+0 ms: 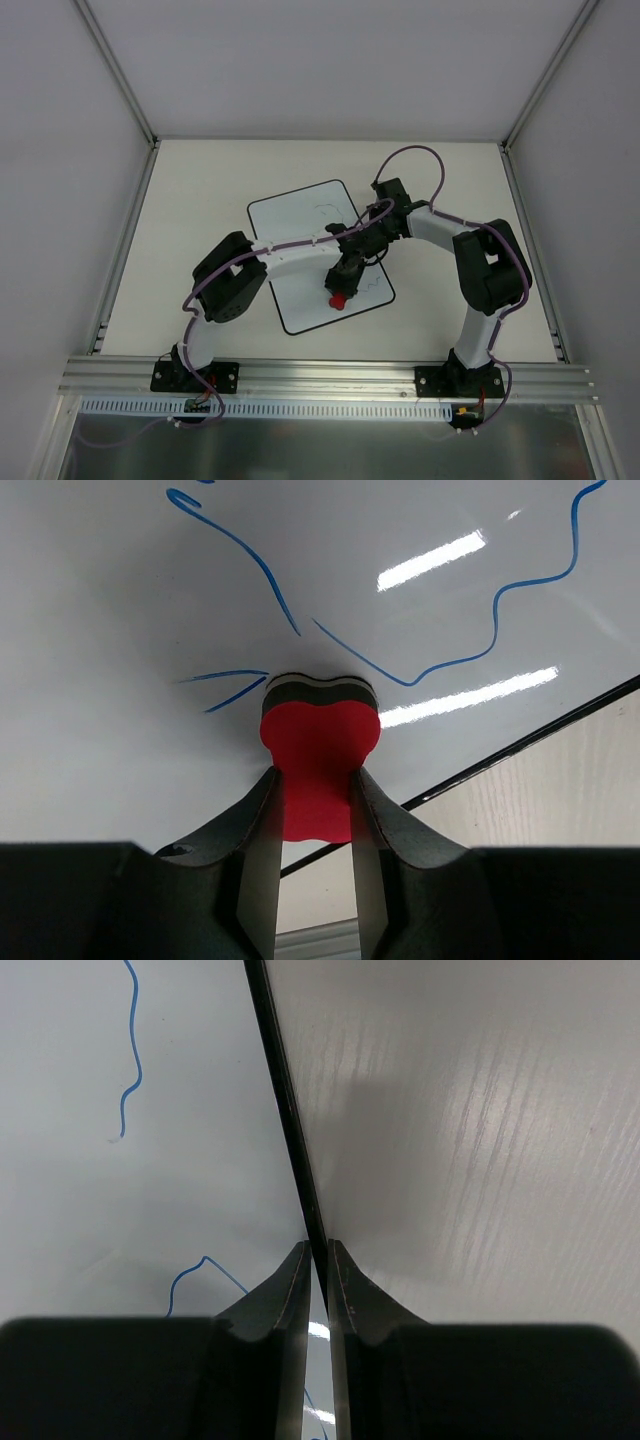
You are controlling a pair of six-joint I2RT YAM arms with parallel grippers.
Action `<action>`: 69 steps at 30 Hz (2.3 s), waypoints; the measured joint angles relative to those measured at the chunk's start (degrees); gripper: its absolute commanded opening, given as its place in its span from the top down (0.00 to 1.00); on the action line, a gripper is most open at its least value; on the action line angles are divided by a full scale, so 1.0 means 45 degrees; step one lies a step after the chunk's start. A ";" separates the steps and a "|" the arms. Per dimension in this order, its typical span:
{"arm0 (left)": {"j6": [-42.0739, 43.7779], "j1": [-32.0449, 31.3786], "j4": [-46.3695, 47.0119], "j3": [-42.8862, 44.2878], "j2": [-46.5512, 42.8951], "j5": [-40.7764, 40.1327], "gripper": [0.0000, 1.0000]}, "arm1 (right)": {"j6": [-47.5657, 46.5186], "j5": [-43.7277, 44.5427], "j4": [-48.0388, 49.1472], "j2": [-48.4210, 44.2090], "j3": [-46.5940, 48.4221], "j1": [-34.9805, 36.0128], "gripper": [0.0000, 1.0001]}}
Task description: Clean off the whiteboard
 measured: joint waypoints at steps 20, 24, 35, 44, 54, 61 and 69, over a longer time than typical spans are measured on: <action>0.1375 0.2837 -0.0714 0.0107 0.0073 -0.0860 1.00 | -0.0005 0.0015 0.0068 -0.0005 -0.0015 0.0005 0.85; 0.1739 0.2098 -0.1093 0.1161 0.0738 -0.1083 1.00 | -0.0010 0.0015 0.0068 -0.0005 -0.0015 -0.0010 0.85; 0.1234 0.0374 -0.0379 0.0073 0.0083 -0.0452 1.00 | 0.0010 -0.0189 0.0063 -0.0005 -0.0039 -0.0189 0.85; 0.0476 0.0306 0.0447 -0.2788 -0.1855 -0.0204 1.00 | 0.0005 -0.0194 0.0068 -0.0005 -0.0039 -0.0189 0.86; -0.0087 0.2341 0.0597 -0.5304 -0.3793 0.0165 1.00 | -0.0005 -0.0199 0.0068 -0.0005 -0.0039 -0.0189 0.85; 0.0228 0.2822 -0.0243 -0.4027 -0.2968 -0.0248 1.00 | -0.0078 -0.0155 0.0058 -0.0024 -0.0039 -0.0189 0.80; 0.0826 0.2817 -0.0204 -0.0510 -0.0427 -0.0277 0.96 | -0.0228 0.0185 -0.0102 -0.0102 -0.0044 -0.0189 0.70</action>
